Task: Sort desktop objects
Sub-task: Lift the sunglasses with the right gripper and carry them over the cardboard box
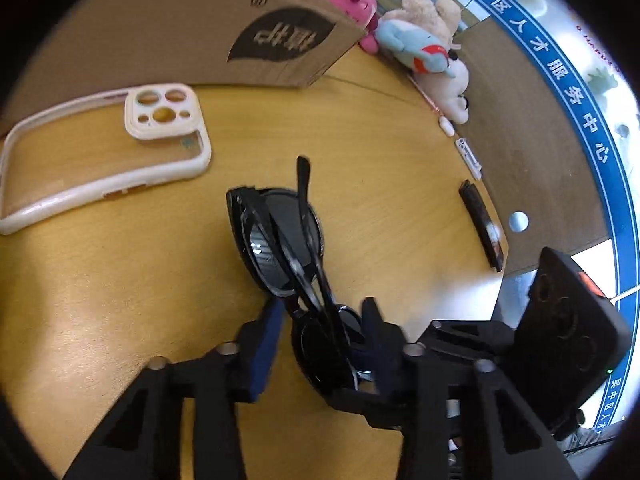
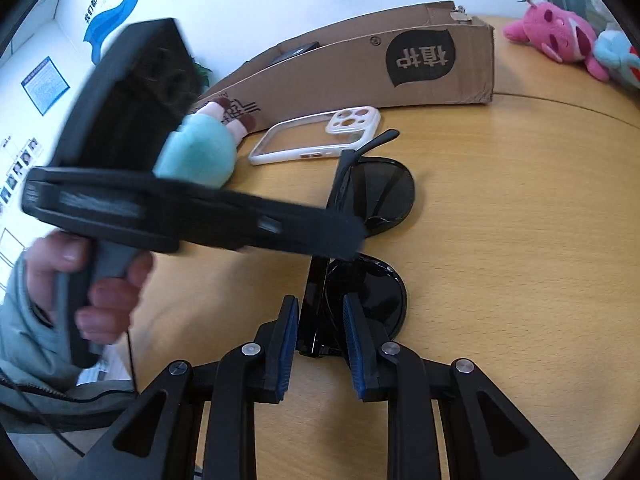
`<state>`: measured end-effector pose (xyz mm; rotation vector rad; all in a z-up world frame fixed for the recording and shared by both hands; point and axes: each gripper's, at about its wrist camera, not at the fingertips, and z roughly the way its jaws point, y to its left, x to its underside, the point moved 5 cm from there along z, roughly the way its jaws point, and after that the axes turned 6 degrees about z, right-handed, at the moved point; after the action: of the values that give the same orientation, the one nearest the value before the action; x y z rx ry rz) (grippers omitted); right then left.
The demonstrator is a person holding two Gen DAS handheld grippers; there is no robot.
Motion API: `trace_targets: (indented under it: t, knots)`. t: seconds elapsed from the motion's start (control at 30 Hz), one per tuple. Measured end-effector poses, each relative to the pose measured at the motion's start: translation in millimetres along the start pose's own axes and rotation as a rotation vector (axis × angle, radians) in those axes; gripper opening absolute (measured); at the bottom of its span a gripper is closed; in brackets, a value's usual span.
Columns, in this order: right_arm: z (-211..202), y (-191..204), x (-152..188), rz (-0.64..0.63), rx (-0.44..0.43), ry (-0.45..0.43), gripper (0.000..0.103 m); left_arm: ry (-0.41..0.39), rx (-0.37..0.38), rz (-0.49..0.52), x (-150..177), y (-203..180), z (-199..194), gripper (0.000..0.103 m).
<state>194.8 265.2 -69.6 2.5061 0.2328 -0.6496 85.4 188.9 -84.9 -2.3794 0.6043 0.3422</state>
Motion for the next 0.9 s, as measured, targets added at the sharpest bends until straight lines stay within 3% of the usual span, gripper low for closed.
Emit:
trace_targets:
  t: [0.1,0.17,0.3,0.43,0.63,0.9]
  knots:
    - [2,3,-2,-0.018,-0.004,0.004,0.022,-0.019,0.009,-0.008,4,2,-3,0.024]
    - [3,5,-3,-0.023,-0.007,0.005,0.021,-0.029,0.027,-0.007,3,3,-6,0.014]
    - [4,8,-8,-0.040,-0.007,-0.006,0.018,-0.042,0.015,-0.006,-2,3,-15,0.013]
    - [-8,15,-22,-0.060,-0.020,-0.056,0.016,-0.106,0.019,0.036,-19,-10,-39,0.010]
    - [-34,38,-74,-0.146,-0.027,-0.168,0.015,-0.248,-0.040,0.175,-68,-40,-94,0.009]
    - [-66,69,-163,-0.248,-0.072,-0.309,0.015,-0.418,-0.124,0.256,-137,-49,-160,0.009]
